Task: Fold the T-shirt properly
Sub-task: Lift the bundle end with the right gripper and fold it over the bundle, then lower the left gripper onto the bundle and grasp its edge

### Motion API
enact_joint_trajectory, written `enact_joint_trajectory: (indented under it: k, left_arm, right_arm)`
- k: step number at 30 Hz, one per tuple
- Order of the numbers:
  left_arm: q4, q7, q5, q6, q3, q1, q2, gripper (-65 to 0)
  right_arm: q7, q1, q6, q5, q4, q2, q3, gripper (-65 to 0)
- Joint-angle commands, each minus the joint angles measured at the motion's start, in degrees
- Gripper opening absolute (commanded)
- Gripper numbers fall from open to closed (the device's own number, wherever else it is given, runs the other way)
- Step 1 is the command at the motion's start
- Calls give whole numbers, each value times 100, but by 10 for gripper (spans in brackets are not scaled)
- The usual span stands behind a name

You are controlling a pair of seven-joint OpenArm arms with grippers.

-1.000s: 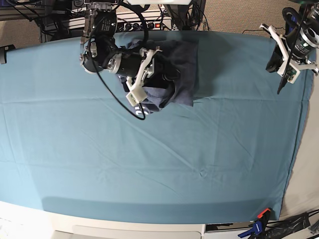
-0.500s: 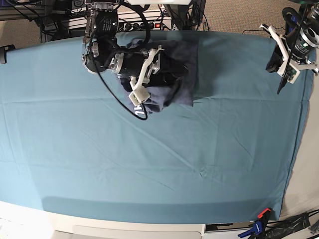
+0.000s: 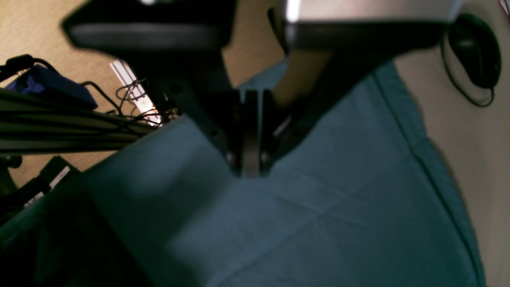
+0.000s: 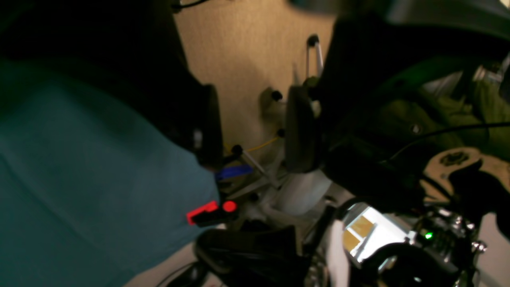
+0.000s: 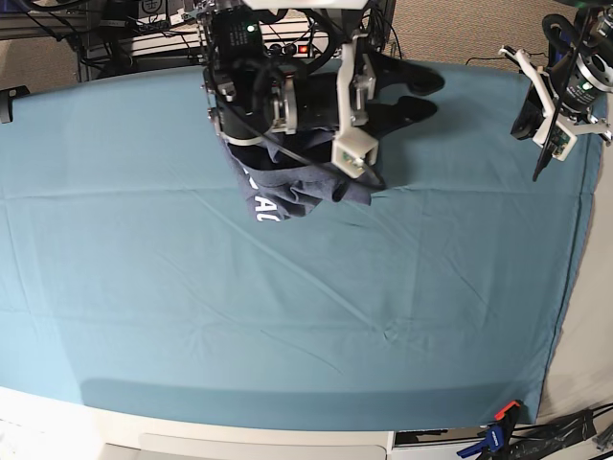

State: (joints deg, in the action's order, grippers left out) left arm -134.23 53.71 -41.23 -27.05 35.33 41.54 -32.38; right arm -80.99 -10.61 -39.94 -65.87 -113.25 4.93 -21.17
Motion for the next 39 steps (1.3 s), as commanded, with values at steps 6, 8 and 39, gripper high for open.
enact_joint_trajectory:
  k: [6,8,39]
  left_arm:
    - [-77,-118,-39,0,48,20,-63,-650]
    - [-77,-120,-42,13,48,20,-66,-650]
    - [-77,-1147,522,-157,-4815,-1770,704,-650]
  right_arm:
    - [125,87,-6,476,-706,107,385,-381]
    - [129,44,-6,579,-1222,109,745,-461]
    - [970,-826,-6,1235,-2175,-476,7372,-650]
